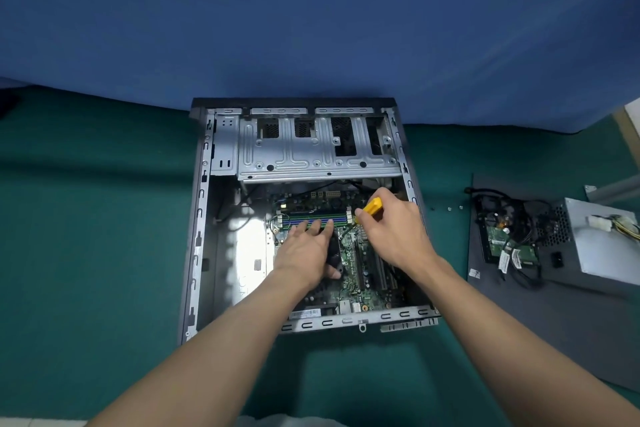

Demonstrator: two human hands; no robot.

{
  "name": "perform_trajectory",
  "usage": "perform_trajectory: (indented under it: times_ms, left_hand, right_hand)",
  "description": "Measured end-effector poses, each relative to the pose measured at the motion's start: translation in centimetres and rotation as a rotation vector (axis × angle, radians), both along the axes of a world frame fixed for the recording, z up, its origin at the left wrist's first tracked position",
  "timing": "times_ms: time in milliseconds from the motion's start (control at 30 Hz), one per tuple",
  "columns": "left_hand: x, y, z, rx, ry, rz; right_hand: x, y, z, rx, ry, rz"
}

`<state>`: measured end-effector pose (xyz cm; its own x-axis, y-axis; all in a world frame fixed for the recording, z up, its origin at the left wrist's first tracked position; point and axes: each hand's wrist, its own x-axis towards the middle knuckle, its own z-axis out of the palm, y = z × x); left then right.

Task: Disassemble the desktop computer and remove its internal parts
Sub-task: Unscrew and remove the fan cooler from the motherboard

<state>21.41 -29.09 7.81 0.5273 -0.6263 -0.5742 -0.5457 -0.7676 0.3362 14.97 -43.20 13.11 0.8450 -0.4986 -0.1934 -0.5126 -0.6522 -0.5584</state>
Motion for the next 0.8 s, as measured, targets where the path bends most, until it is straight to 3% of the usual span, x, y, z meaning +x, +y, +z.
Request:
perform_trajectory:
  times_ms: [167,333,567,800]
  left_hand:
    - [0.1,-0.2,0.1,0.003,0.006,0.006]
    - [0.0,-0.2,0.0,-0.007,0.006,0.013]
    - [-0.1,-0.1,-0.5,-0.016,-0.015,0.021]
    - [-0.1,0.0,-0.9,-0.023,-0.020,0.028]
  right_hand:
    - [0.5,0.0,0.9,-0.047,0.077,0.131]
    - [2.2,1.0,3.3,-0.292,0.319,0.363]
    - [5.0,2.3,5.3,-0.170,0.656,0.384]
    - [5.8,2.0,5.3,-0.347,0.633,0.595]
